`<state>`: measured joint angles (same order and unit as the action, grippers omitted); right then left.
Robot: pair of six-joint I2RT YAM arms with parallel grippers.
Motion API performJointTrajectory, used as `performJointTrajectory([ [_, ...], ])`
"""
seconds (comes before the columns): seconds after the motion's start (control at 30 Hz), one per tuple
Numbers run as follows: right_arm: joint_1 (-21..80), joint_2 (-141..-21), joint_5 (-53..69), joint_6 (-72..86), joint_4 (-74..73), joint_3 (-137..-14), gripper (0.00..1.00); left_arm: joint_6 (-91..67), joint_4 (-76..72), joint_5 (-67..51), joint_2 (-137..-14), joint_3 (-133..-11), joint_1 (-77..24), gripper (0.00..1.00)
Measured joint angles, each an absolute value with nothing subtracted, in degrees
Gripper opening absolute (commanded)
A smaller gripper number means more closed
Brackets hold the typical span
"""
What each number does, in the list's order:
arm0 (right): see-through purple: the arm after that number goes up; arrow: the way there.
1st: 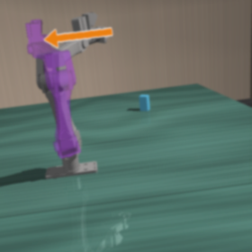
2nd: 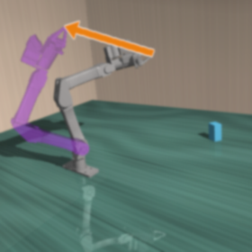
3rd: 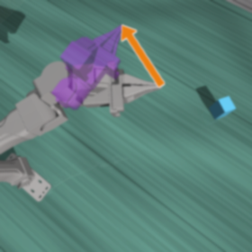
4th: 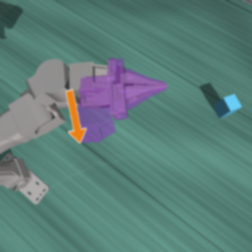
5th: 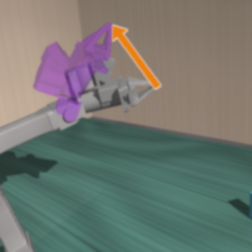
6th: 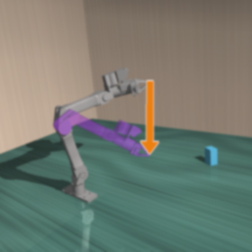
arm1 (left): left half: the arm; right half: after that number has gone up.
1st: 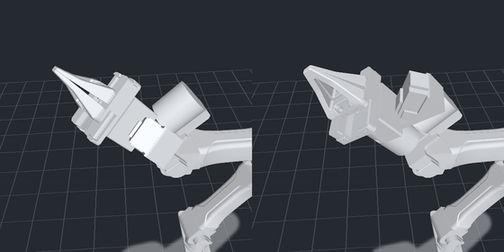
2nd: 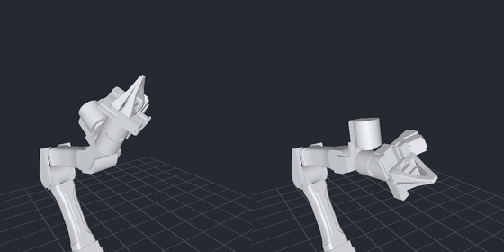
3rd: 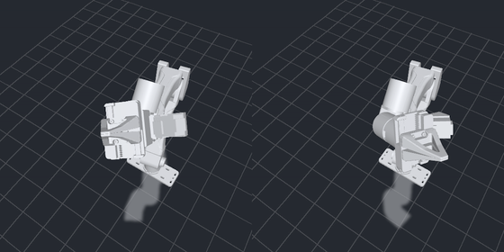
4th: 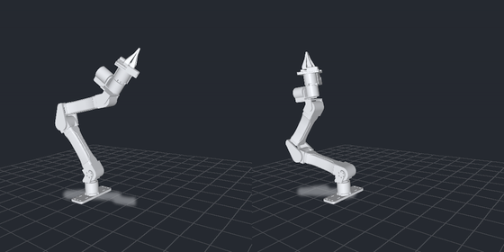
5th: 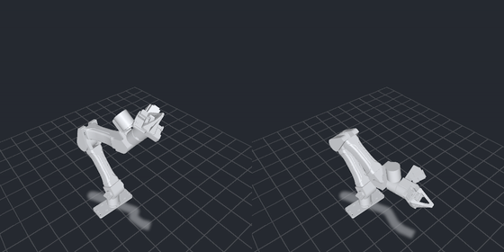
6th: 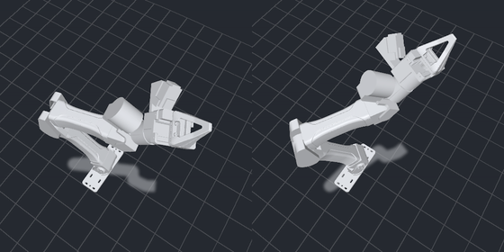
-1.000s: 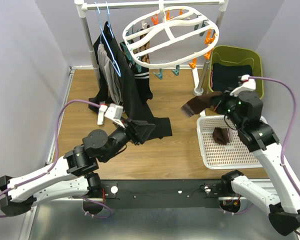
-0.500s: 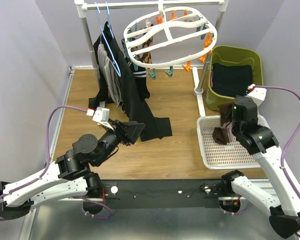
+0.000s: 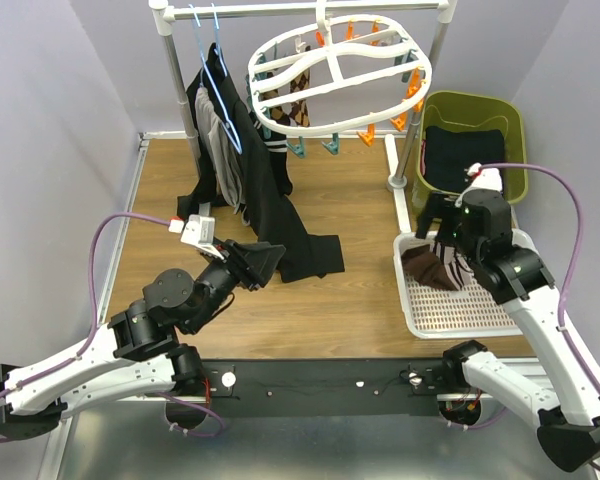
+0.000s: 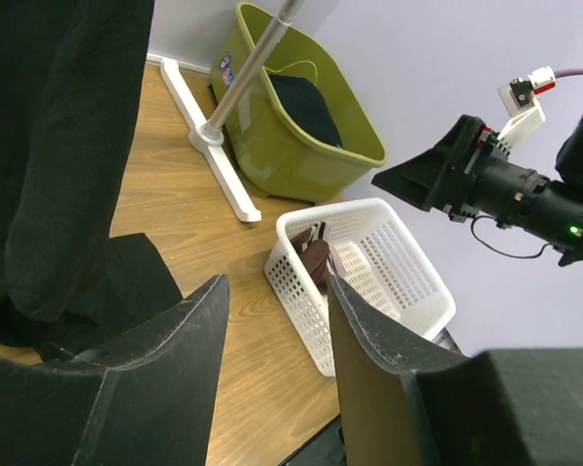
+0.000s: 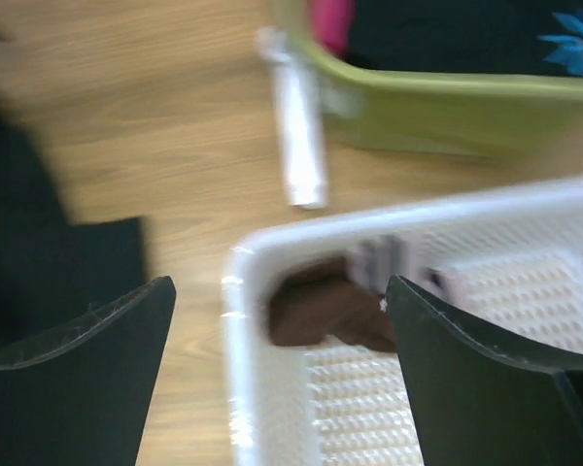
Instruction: Remove the socks clipped to the hanger
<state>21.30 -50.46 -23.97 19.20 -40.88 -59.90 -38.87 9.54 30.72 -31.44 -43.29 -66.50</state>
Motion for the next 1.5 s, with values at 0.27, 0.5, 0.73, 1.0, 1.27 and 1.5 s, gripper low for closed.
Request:
performJointTrajectory([
  [0.27, 21.7, -53.6, 11.7, 19.7, -11.7, -47.8, 0.98, -38.9, 9.5, 32.4, -31.2, -43.3, -66.5, 0.5],
  [0.5, 29.6, -67.0, 22.2, 21.7, 18.9, -42.9, 0.95, -39.1, 9.6, 32.6, -30.4, -43.3, -66.5, 0.49],
  [0.73, 36.0, -81.2, 19.8, 23.9, 42.3, -43.7, 0.82, -39.4, 10.8, 32.6, -30.4, -44.1, -66.5, 0.48],
  [1.0, 36.4, -95.4, 19.6, 28.2, 56.2, -47.9, 0.76, -40.7, 13.0, 32.6, -29.7, -44.5, -66.5, 0.48],
  [1.27, 37.6, -102.6, 20.1, 31.2, 60.0, -56.1, 0.35, -41.6, 14.4, 32.6, -28.3, -45.2, -66.5, 0.47],
  [1.5, 38.1, -104.7, 19.5, 33.0, 60.0, -58.4, 0.01, -41.8, 15.4, 32.6, -28.5, -46.3, -66.5, 0.47],
])
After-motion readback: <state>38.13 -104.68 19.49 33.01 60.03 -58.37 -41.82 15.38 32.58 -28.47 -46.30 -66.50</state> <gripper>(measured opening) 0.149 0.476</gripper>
